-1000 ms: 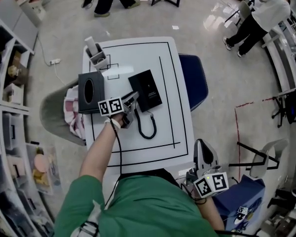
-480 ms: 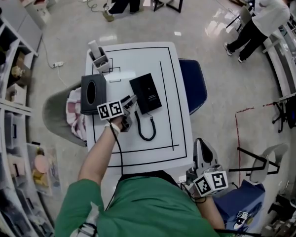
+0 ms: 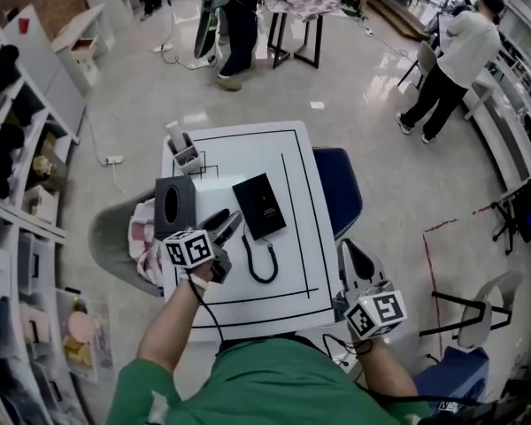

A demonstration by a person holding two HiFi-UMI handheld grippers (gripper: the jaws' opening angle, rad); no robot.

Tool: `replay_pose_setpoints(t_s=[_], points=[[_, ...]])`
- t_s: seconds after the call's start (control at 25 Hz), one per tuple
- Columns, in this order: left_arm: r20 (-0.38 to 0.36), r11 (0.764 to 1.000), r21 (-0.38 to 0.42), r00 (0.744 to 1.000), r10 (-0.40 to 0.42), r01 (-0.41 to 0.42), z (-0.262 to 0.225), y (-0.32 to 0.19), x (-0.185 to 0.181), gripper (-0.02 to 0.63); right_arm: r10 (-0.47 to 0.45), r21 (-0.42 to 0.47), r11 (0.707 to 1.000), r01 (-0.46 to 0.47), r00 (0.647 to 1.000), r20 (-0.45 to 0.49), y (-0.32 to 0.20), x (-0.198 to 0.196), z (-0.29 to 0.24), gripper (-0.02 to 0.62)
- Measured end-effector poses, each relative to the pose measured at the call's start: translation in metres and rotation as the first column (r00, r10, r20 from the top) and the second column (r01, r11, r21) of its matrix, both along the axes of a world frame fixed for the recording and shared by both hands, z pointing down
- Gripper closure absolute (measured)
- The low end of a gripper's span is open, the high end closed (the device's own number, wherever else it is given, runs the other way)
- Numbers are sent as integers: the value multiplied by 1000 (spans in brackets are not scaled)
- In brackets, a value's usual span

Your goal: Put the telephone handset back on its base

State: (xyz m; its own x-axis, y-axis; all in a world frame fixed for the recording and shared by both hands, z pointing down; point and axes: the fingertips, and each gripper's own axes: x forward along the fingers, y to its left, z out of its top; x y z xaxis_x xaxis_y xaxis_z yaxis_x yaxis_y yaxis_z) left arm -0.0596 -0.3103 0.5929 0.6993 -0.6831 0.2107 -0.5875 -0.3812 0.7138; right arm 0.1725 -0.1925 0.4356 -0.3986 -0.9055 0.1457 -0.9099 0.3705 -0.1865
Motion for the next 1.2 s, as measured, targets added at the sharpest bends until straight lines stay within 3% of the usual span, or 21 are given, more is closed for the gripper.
replay_pose_setpoints(t_s=[0.16,0.36,0.48,0.64,0.92,1.2], points=[[69,988,151,997,-39,29,-61,14,-8,397,-57,57,997,59,998,-39,-28,-10,-18,574],[159,950,310,982,-100,46,-119,28,-12,437,-116,117,985,123,991,-67,-61,-26,-43,572],[188,930,364,974,-129,53,-143,50,-11,471,-147,129,980,150,989,-32,-60,-40,-56,572],[196,882,466,964,-178,68,-179,60,-5,553,-173,166,972,164,984,40,-66,-58,-70,572],[258,850,517,928,-269,102,-192,72,-10,584,-254,157,959,238,963,90,-43,-88,-62,572],[271,838,535,917,-292,109,-202,82,1,583,-282,160,951,266,955,87,-21,-94,-71,572]])
